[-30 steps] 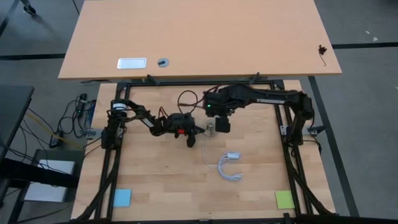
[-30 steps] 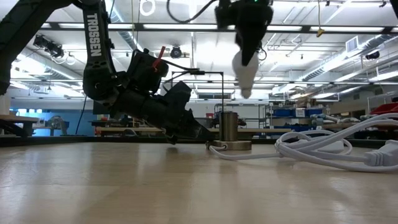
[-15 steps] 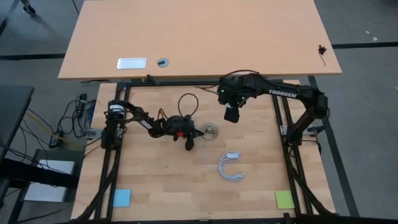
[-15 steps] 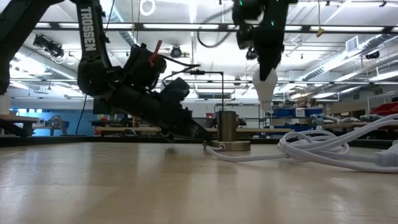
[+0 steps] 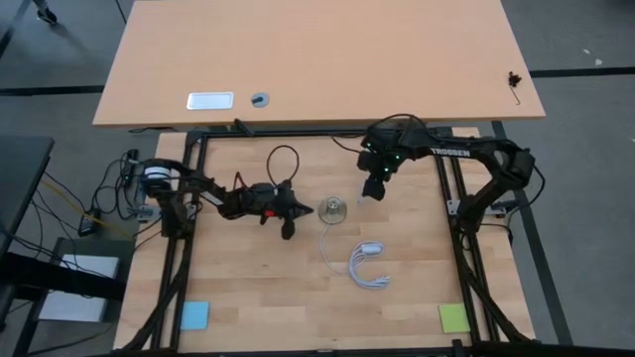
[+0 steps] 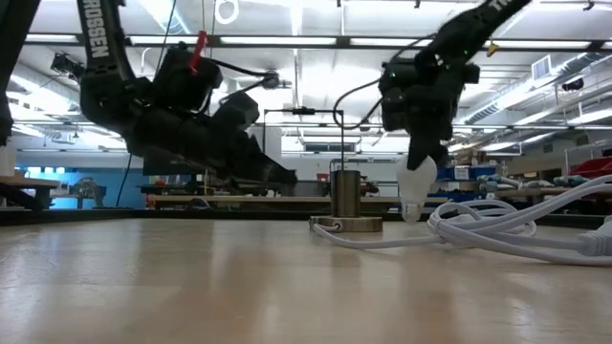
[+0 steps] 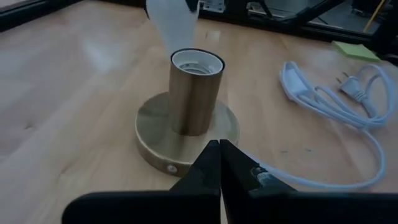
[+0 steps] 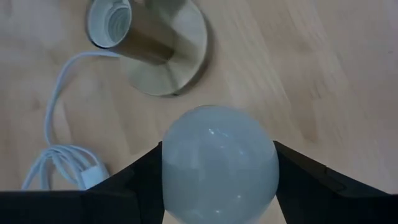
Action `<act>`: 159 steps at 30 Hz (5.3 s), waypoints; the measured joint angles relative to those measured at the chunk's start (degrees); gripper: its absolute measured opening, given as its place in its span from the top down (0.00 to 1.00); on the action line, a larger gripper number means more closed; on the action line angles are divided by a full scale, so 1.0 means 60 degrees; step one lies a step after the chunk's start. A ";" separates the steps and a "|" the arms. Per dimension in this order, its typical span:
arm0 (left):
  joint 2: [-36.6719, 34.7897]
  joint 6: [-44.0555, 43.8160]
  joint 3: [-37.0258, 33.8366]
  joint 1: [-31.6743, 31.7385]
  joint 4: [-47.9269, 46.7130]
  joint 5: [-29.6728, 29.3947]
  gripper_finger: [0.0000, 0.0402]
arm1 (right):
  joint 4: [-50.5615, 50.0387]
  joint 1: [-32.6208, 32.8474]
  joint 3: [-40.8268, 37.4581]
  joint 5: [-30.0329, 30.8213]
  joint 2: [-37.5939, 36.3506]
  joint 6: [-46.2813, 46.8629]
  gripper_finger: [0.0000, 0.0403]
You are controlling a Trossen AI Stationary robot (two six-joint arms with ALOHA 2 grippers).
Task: Screw lightbulb
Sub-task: Remove the white lightbulb from the golden lamp, then return to Home Position
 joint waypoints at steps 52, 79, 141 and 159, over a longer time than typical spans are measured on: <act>-0.0423 -0.0686 -0.2255 0.1273 0.4304 0.1858 1.00 | 0.0758 0.0588 -0.0266 0.2379 -0.0512 -0.1270 0.73; -0.2674 -0.0534 -0.4053 0.1939 0.4842 0.2901 1.00 | 0.7852 0.2654 -0.6887 0.3243 -0.8356 0.0100 0.99; -0.8443 0.0208 -0.2775 0.1603 -0.3255 0.1400 1.00 | 0.7833 0.4446 -0.7499 0.4720 -1.2154 0.0859 0.96; -1.0911 0.0499 -0.2590 -0.0228 -0.6622 -0.1101 1.00 | 0.7411 0.4446 -0.7822 0.5168 -1.2385 0.0166 0.99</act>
